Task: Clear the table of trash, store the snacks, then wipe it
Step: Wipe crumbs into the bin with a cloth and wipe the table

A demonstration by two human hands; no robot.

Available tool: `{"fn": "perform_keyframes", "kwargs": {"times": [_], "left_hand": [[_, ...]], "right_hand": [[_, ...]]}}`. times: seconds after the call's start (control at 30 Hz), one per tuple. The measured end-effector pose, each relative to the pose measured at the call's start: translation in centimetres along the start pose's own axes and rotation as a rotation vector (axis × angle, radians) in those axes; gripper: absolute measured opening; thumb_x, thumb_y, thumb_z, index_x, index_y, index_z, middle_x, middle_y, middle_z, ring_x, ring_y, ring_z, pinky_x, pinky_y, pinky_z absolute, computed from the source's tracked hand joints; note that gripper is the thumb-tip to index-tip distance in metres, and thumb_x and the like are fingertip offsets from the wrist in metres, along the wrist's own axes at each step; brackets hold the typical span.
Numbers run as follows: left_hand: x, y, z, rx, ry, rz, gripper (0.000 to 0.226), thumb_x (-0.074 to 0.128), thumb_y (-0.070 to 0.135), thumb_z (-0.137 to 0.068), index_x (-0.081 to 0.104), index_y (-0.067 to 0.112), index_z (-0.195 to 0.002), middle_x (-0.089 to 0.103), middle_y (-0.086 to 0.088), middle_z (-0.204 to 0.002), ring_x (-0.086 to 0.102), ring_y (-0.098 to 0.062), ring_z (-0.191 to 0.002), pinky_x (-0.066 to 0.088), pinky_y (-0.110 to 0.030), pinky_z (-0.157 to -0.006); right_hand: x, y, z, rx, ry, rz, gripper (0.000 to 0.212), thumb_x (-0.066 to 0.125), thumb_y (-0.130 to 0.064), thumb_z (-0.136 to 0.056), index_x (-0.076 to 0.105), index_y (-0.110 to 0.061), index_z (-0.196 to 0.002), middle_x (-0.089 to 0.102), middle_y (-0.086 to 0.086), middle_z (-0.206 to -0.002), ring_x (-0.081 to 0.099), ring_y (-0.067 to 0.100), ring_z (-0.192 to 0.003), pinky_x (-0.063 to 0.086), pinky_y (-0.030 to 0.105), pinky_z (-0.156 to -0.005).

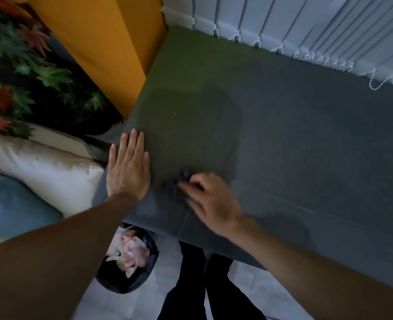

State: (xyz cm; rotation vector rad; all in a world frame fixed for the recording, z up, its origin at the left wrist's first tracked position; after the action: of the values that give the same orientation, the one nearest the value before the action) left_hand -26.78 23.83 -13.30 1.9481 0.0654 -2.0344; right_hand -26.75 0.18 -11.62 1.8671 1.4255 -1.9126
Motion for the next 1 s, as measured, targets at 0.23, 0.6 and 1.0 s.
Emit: {"fn": "perform_keyframes", "kwargs": {"times": [0.23,0.6,1.0], "left_hand": [[-0.7,2.3,-0.8,0.053,-0.044,0.01,0.058,0.026,0.033,-0.103,0.021,0.018,-0.158,0.014,-0.003,-0.166,0.008,-0.026,-0.153,0.005,-0.045,-0.124],[0.4,11.9,-6.0,0.195,-0.086,0.068,0.055,0.025,0.039,-0.106,0.018,0.024,-0.159,0.01,0.001,-0.167,0.003,-0.026,-0.154,0.001,-0.044,-0.124],[2.4,15.8,-9.7,0.115,-0.066,-0.07,0.06,0.016,0.049,-0.103,0.008,0.028,-0.159,0.005,0.0,-0.167,-0.001,-0.03,-0.153,0.001,-0.051,-0.123]], "right_hand": [[-1.9,0.1,3.5,-0.124,-0.12,-0.056,0.029,0.057,-0.055,-0.095,0.064,-0.027,-0.098,0.06,-0.01,-0.091,0.056,0.013,-0.084,0.043,0.029,-0.077],[-4.9,5.1,5.8,-0.067,-0.049,0.048,0.035,0.053,-0.018,-0.089,0.071,-0.016,-0.12,0.063,0.01,-0.105,0.059,0.026,-0.082,0.052,0.036,-0.069],[-7.0,12.4,1.0,0.09,0.083,0.059,0.039,0.053,-0.023,-0.092,0.066,-0.024,-0.129,0.058,0.009,-0.108,0.057,0.026,-0.091,0.052,0.034,-0.076]]}}
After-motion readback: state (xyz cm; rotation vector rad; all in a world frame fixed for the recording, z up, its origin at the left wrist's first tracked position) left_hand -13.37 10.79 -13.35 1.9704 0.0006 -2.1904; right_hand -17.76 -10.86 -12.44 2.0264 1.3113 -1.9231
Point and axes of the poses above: each hand's wrist, its own z-axis away from the middle knuckle, its own x-axis out of the palm, y = z × x, the point moved 1 cm from there along -z, towards the middle knuckle
